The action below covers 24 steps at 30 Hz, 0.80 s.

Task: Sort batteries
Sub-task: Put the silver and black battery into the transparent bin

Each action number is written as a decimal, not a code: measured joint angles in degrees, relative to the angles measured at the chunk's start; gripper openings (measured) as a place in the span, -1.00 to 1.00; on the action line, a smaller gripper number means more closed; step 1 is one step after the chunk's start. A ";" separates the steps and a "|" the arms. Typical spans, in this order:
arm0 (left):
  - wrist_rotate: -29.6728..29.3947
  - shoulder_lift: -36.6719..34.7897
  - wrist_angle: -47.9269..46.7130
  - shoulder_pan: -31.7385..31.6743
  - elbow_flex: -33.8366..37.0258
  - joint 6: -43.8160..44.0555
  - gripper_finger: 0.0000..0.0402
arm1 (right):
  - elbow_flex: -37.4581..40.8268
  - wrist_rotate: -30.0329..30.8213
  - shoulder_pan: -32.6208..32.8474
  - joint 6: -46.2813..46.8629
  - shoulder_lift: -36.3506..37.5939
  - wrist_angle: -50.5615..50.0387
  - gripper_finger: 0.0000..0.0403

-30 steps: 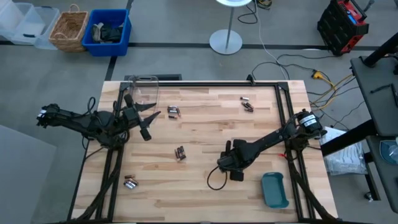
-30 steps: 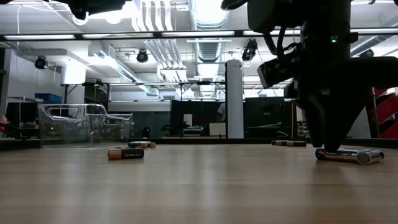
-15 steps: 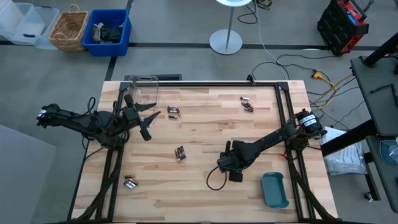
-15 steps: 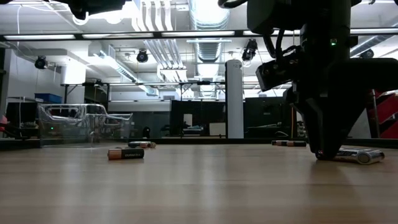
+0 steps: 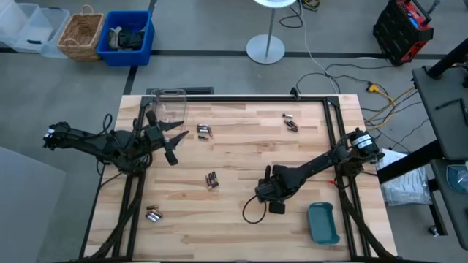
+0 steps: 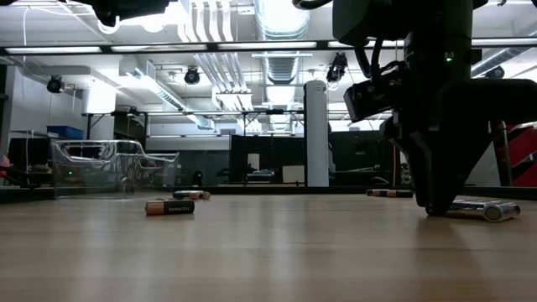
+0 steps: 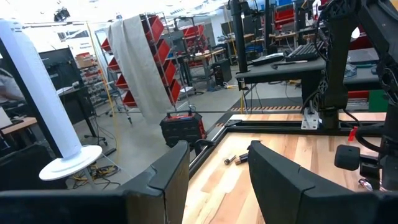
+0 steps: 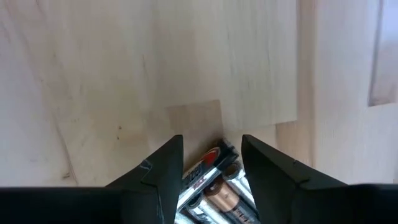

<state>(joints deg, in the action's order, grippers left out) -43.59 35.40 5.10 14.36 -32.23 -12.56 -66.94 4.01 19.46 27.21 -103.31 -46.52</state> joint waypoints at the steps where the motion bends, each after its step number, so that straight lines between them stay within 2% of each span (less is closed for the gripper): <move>1: 0.00 0.00 0.00 0.01 0.00 0.00 -0.28 | -0.09 0.38 0.00 -0.46 0.00 -0.04 -0.25; 7: 0.00 0.00 0.00 0.00 0.00 0.00 -0.28 | -2.10 1.58 -0.28 -5.58 0.04 -0.56 -0.26; 13: 0.00 0.13 0.02 -0.01 0.00 0.00 -0.28 | -5.74 0.61 0.59 -8.44 2.40 -9.66 -0.23; 16: 0.02 0.17 -0.02 0.01 0.02 0.00 -0.28 | -5.85 -2.85 3.36 -7.88 4.87 -11.42 -0.22; 20: 0.02 0.01 1.03 -0.01 0.02 -0.60 -0.28 | -4.09 -2.89 9.38 -5.02 7.18 -12.21 -0.25; 24: 0.02 0.09 1.42 -0.01 -0.70 -1.10 -0.28 | -3.19 2.56 15.63 -2.70 7.63 -12.32 -0.31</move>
<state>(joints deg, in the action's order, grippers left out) -43.57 35.48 6.52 14.35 -32.93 -13.65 -70.13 6.56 35.10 24.51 -95.68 -58.84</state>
